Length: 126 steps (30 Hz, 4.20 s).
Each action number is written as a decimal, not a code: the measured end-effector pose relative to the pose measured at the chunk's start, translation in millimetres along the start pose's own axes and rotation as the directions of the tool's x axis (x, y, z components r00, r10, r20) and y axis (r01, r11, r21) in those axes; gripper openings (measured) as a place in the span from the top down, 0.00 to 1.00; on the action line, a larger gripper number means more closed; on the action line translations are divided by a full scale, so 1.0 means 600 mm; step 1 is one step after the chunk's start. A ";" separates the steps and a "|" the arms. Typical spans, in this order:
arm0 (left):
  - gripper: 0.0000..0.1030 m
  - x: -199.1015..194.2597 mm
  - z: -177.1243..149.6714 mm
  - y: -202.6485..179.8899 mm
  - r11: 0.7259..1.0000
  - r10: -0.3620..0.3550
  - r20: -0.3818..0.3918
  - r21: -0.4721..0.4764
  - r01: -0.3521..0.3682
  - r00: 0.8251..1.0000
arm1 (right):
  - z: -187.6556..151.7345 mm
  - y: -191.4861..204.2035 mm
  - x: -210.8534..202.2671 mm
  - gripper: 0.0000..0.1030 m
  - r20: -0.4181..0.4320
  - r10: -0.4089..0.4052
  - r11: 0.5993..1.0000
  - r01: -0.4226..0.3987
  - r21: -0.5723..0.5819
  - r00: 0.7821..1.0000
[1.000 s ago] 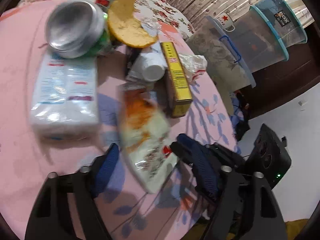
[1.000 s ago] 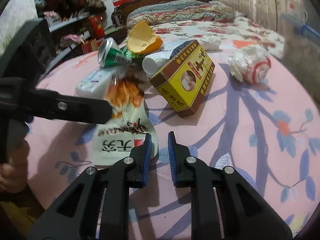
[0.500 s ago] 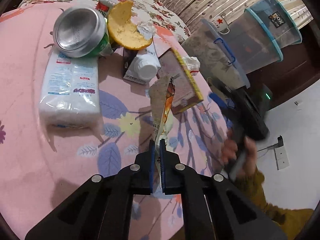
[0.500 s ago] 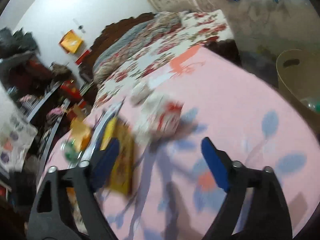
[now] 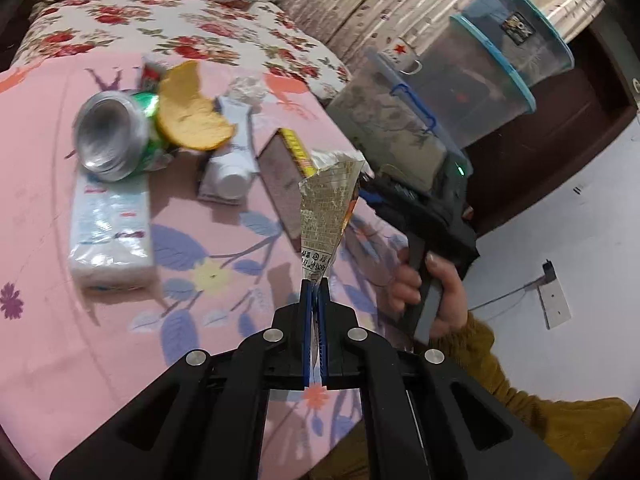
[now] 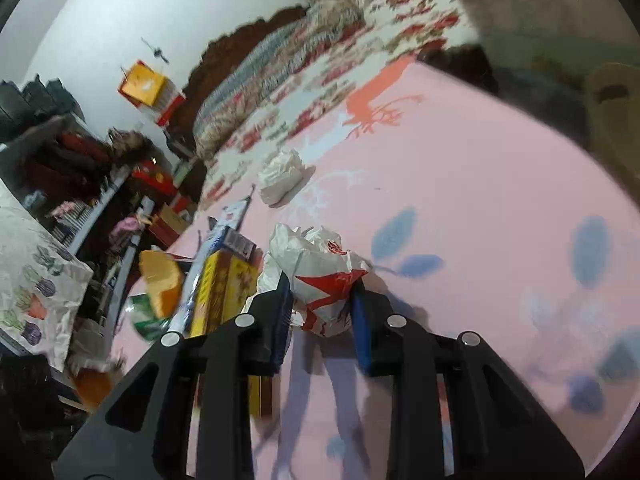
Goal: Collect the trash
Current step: 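Grasp the snack bag with the left tool while the right tool grasps crumpled tissue, then drop the snack bag and tissue into the wastebasket by opening both tools, then grasp the green soda can with the left tool while the right tool grasps the bread crust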
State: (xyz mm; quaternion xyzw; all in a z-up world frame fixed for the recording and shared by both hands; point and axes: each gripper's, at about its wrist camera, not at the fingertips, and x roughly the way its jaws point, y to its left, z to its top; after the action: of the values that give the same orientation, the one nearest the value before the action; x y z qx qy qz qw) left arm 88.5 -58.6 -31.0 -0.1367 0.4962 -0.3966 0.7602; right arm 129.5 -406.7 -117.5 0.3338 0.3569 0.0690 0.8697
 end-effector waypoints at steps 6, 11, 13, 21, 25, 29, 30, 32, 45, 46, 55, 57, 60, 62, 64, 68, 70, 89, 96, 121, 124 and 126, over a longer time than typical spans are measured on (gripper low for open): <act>0.98 0.023 0.031 -0.059 0.996 -0.062 -0.026 0.063 0.064 0.998 | -0.055 -0.053 -0.113 0.71 0.077 -0.059 0.998 0.058 0.011 0.995; 0.98 0.119 0.101 -0.143 0.983 -0.082 -0.106 0.155 0.098 0.991 | -0.037 -0.137 -0.188 0.71 0.169 -0.116 0.991 0.101 0.091 0.979; 0.97 0.160 0.128 -0.180 0.973 -0.085 -0.128 0.201 0.110 0.988 | -0.020 -0.175 -0.229 0.72 0.240 -0.162 0.982 0.134 0.131 0.957; 0.97 0.417 0.254 -0.377 0.907 -0.022 -0.219 0.405 0.112 0.975 | 0.044 -0.323 -0.305 0.71 0.325 -0.334 0.929 0.251 0.271 0.885; 0.97 0.529 0.273 -0.426 0.889 0.041 -0.257 0.451 0.082 0.966 | 0.068 -0.360 -0.297 0.68 0.308 -0.361 0.919 0.280 0.277 0.880; 0.46 0.618 0.275 -0.440 0.879 0.148 -0.247 0.477 -0.012 0.958 | 0.072 -0.380 -0.291 0.19 0.309 -0.370 0.914 0.284 0.291 0.876; 0.43 0.628 0.274 -0.437 0.878 0.172 -0.225 0.477 -0.045 0.959 | 0.071 -0.378 -0.292 0.19 0.322 -0.369 0.915 0.279 0.292 0.872; 0.45 0.622 0.269 -0.431 0.878 0.165 -0.199 0.477 -0.052 0.966 | 0.066 -0.372 -0.301 0.22 0.353 -0.379 0.913 0.283 0.293 0.855; 0.44 0.346 0.127 -0.308 0.891 0.102 -0.144 0.453 -0.026 0.984 | -0.002 -0.259 -0.287 0.29 0.364 -0.154 0.967 0.065 0.247 0.918; 0.44 0.328 0.113 -0.292 0.895 0.112 -0.145 0.444 -0.036 0.983 | -0.010 -0.236 -0.272 0.29 0.341 -0.122 0.973 0.045 0.225 0.932; 0.44 0.141 0.015 -0.120 0.946 0.196 -0.088 0.278 -0.164 0.977 | -0.054 -0.066 -0.171 0.42 0.168 0.036 0.997 -0.047 0.060 0.985; 0.44 0.094 0.009 -0.082 0.955 0.209 -0.049 0.226 -0.193 0.977 | -0.054 -0.018 -0.155 0.42 0.140 0.061 0.998 -0.061 -0.008 0.988; 0.43 0.033 0.014 -0.026 0.960 0.245 0.026 0.136 -0.246 0.969 | -0.053 0.069 -0.125 0.43 0.083 0.098 0.986 -0.085 -0.140 0.992; 0.40 -0.002 0.022 0.011 0.957 0.277 0.074 0.071 -0.282 0.958 | -0.050 0.113 -0.101 0.43 0.038 0.113 0.974 -0.103 -0.202 0.993; 0.39 -0.031 0.029 0.045 0.962 0.271 0.106 0.009 -0.273 0.957 | -0.041 0.161 -0.071 0.43 -0.028 0.127 0.951 -0.130 -0.280 0.991; 0.21 -0.069 0.052 0.098 0.957 0.288 0.160 -0.065 -0.281 0.944 | -0.020 0.273 0.007 0.41 -0.173 0.107 0.844 -0.182 -0.505 0.979; 0.15 -0.076 0.064 0.115 0.954 0.300 0.175 -0.084 -0.289 0.938 | -0.006 0.309 0.064 0.34 -0.221 0.040 0.784 -0.167 -0.598 0.975; 0.39 -0.015 0.138 0.169 0.952 0.307 0.151 -0.064 -0.301 0.940 | -0.018 0.345 0.217 0.82 -0.507 -0.040 0.665 -0.356 -0.656 0.861; 0.39 -0.087 0.108 0.156 0.964 0.261 0.224 -0.105 -0.243 0.939 | -0.035 0.353 0.136 0.84 -0.433 0.012 0.707 -0.313 -0.634 0.902; 0.40 -0.193 -0.050 0.062 0.974 0.227 0.282 -0.035 -0.226 0.932 | -0.224 0.199 -0.045 0.22 -0.259 0.176 0.925 -0.249 -0.287 0.950; 0.40 -0.201 -0.063 0.074 0.974 0.226 0.277 -0.053 -0.220 0.934 | -0.228 0.211 -0.037 0.24 -0.265 0.160 0.921 -0.240 -0.307 0.951; 0.40 -0.205 -0.072 0.083 0.973 0.230 0.270 -0.067 -0.220 0.935 | -0.232 0.216 -0.029 0.25 -0.274 0.148 0.919 -0.234 -0.317 0.950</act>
State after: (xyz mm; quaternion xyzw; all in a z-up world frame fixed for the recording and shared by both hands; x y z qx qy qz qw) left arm 50.6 72.6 -1.7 -0.1468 0.4048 -0.2752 0.8596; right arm 39.6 -239.3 -98.5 0.1981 0.4090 0.2563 0.8531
